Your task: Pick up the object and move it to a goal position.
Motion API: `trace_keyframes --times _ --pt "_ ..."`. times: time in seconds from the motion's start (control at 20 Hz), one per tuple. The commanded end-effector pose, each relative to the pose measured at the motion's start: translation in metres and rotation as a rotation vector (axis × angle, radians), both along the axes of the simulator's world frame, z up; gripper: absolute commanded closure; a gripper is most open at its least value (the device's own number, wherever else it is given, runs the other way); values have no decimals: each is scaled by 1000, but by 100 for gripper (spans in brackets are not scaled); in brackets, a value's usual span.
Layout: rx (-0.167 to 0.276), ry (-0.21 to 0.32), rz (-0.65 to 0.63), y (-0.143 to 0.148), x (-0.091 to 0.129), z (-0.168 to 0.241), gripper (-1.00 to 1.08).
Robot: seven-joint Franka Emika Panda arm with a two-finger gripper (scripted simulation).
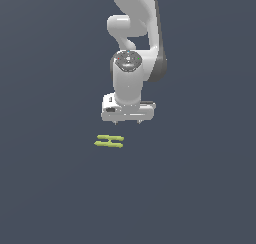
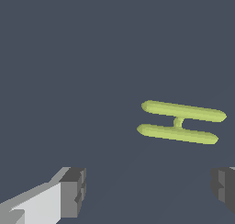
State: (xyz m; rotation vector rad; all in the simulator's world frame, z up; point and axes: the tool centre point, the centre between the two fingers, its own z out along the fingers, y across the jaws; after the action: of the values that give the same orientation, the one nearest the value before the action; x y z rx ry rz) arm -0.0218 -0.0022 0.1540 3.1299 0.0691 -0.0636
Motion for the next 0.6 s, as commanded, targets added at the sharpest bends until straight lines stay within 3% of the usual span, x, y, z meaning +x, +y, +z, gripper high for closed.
trace_keyframes --times 0.0,0.55 --pt "0 0 0 0 0 0 -92" --pt "29 -6 -28 13 5 12 -92"
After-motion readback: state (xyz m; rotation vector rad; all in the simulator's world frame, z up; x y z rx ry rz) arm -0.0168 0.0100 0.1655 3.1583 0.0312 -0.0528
